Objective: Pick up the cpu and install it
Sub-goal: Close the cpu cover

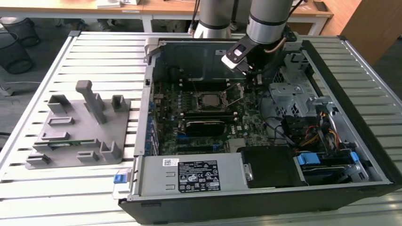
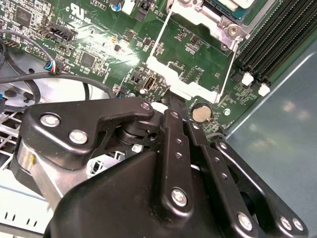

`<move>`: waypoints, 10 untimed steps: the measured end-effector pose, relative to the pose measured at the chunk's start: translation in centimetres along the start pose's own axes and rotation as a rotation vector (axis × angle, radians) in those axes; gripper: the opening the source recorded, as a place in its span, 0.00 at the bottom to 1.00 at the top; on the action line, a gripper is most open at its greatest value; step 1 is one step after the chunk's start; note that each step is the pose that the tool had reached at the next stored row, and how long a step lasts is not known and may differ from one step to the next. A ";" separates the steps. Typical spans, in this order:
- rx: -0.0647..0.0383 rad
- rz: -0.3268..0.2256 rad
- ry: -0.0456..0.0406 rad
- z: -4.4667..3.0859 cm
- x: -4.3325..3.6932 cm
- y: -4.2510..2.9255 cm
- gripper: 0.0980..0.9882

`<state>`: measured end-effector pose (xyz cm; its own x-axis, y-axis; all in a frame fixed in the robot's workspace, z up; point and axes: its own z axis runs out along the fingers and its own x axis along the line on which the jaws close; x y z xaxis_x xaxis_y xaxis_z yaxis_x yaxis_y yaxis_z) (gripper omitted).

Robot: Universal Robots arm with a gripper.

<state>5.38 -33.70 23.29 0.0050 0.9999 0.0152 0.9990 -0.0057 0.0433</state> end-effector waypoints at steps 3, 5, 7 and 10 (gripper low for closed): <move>0.000 0.000 0.0000 -0.01 -0.01 -0.35 0.01; 0.000 0.000 -0.0005 -0.04 -0.01 -0.63 0.01; 0.000 0.000 -0.0010 -0.09 -0.02 -1.08 0.01; -0.001 0.000 -0.0004 -0.12 -0.02 -1.94 0.01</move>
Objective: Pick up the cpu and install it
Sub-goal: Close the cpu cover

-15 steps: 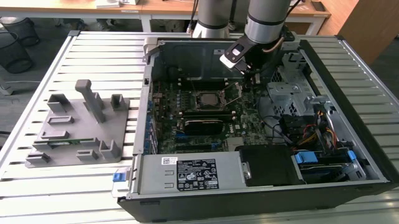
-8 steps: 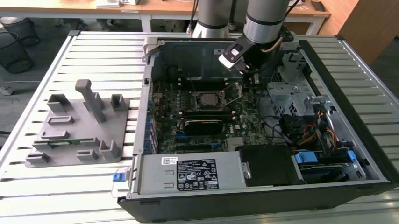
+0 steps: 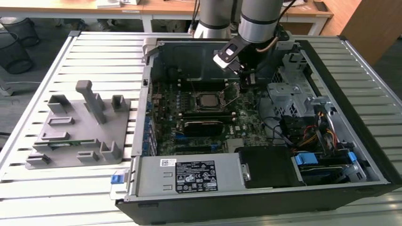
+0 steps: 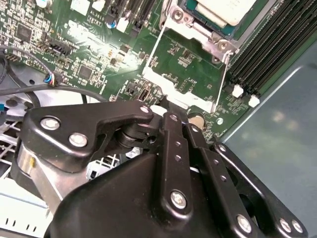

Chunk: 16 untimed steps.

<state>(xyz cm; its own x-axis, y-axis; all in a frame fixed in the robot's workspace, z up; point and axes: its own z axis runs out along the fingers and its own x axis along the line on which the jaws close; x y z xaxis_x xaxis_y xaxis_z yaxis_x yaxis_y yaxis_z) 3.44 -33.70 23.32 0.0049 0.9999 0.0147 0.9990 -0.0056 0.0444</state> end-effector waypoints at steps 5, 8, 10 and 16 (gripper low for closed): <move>0.001 0.001 0.0022 -0.06 0.02 -0.70 0.01; 0.001 0.000 0.0009 -0.44 0.01 -0.79 0.01; 0.001 0.000 0.0005 -0.70 0.01 -0.93 0.01; 0.001 0.000 0.0008 -0.97 0.01 -2.05 0.01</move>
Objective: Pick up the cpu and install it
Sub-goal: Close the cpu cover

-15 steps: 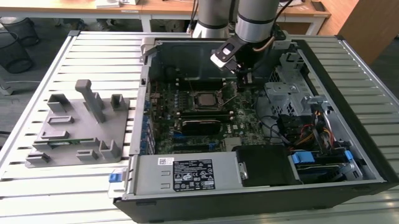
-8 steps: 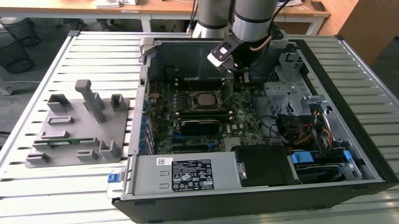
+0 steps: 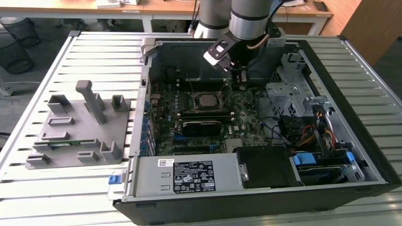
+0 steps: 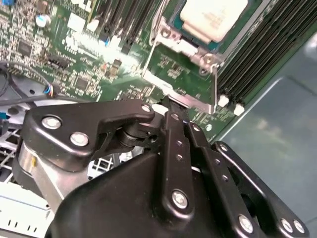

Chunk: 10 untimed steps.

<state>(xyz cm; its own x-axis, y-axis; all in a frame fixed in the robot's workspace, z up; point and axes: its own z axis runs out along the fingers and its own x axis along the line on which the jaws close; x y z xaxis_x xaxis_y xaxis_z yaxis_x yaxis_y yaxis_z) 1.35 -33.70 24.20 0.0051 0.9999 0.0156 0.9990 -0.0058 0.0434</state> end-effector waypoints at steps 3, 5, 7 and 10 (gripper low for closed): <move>0.000 0.000 -0.0002 -0.04 -0.01 -0.78 0.01; 0.000 0.000 -0.0001 -0.06 0.00 -1.36 0.01; -0.001 0.000 -0.0003 -0.10 -0.01 -1.90 0.01; -0.001 0.000 -0.0003 -0.11 -0.01 -2.28 0.01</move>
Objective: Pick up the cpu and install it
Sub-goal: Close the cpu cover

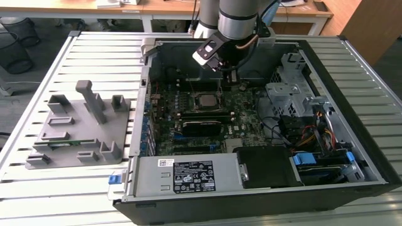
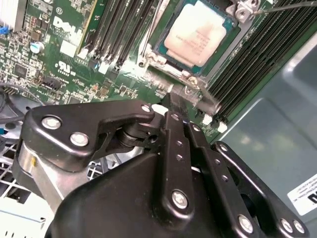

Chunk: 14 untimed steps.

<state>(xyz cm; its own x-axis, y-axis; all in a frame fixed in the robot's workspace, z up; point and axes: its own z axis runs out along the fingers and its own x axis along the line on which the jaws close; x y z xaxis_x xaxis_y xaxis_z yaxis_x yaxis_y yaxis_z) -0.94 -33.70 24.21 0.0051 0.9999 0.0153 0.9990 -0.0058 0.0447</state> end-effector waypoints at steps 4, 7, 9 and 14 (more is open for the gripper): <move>0.000 0.000 0.0000 0.01 0.00 -0.30 0.01; 0.000 0.000 -0.0019 0.04 0.00 -0.32 0.01; 0.000 0.000 -0.0026 0.05 -0.01 -0.33 0.01; -0.001 -0.002 -0.0015 0.29 -0.02 -1.20 0.01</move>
<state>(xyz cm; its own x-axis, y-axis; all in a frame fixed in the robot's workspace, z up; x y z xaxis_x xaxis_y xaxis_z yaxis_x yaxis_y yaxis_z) -2.12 -33.70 23.87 0.0036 0.9999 0.0137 0.9989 -0.0042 0.0462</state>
